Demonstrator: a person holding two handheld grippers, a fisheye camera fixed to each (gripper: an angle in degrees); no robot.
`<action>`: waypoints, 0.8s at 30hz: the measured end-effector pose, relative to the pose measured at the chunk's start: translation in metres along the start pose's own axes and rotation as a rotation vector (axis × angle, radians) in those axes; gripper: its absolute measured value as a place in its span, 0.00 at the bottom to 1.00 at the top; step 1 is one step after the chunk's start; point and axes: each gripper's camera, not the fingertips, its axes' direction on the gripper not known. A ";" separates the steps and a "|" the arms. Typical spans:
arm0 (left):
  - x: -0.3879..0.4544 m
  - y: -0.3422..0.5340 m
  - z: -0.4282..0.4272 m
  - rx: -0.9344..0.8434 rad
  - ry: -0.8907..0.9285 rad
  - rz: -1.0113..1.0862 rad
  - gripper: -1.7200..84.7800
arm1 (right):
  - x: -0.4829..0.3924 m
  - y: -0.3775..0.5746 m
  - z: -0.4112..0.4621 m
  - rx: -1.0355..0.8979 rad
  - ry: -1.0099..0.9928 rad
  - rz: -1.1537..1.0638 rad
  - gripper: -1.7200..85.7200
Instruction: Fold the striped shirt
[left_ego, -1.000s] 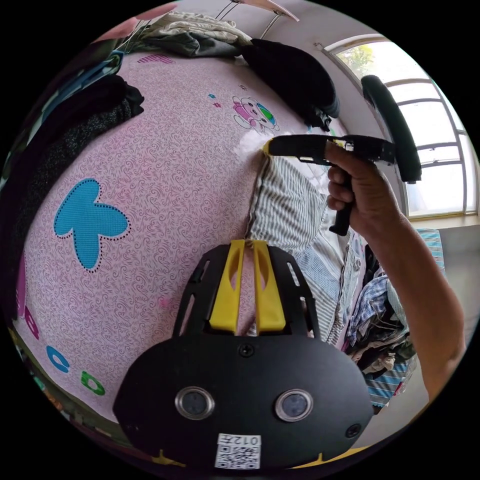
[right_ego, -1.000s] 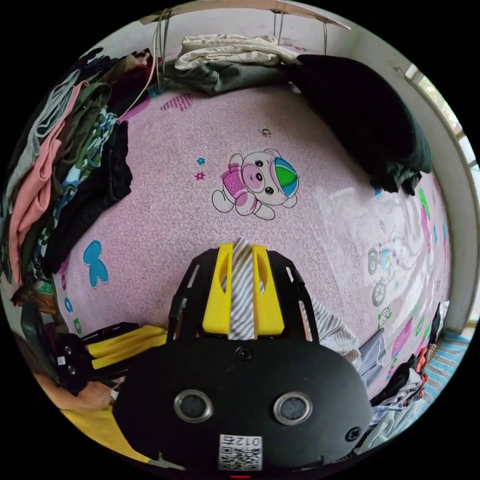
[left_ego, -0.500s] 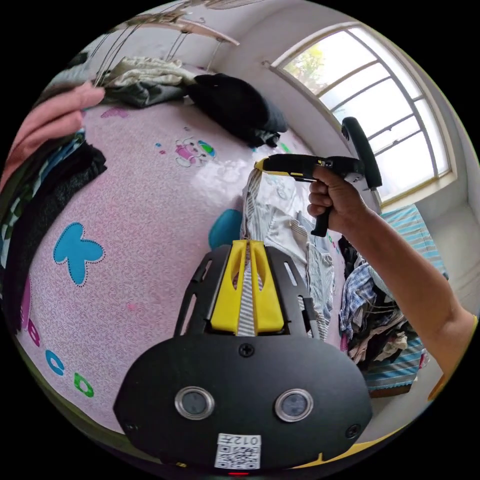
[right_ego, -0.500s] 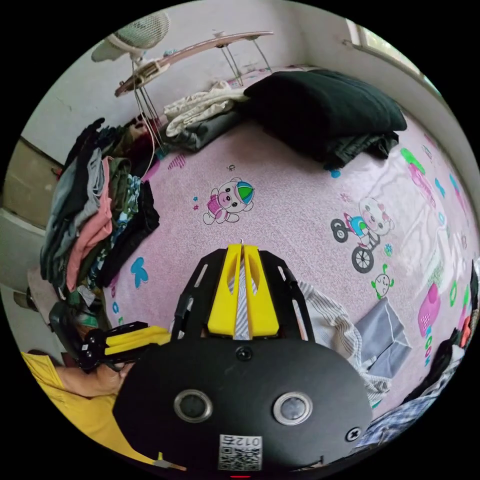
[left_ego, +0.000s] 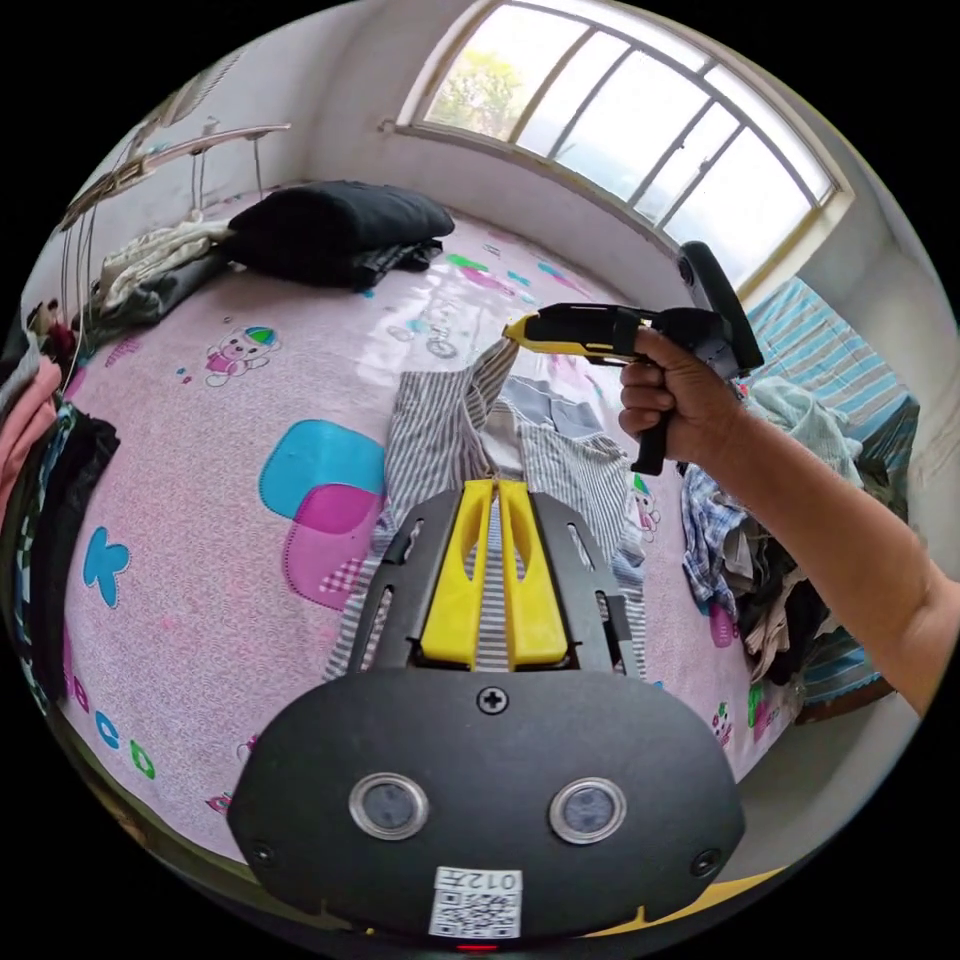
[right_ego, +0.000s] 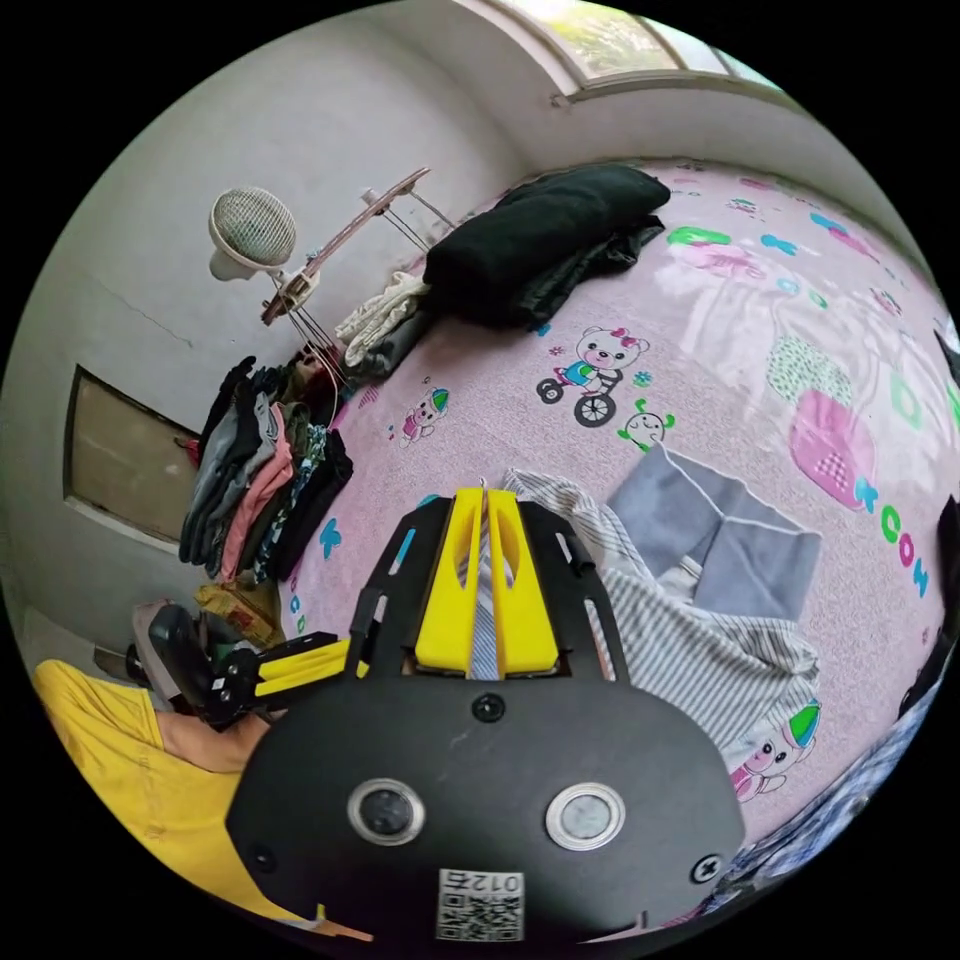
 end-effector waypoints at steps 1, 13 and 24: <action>0.010 0.000 0.002 -0.003 -0.003 0.012 0.02 | 0.014 0.008 -0.014 0.015 -0.019 0.017 0.02; 0.174 0.003 0.050 -0.085 -0.077 0.210 0.02 | 0.136 0.074 -0.089 0.098 -0.104 0.197 0.02; 0.280 0.032 0.112 -0.199 -0.312 0.580 0.02 | 0.205 0.100 -0.101 0.150 -0.103 0.436 0.03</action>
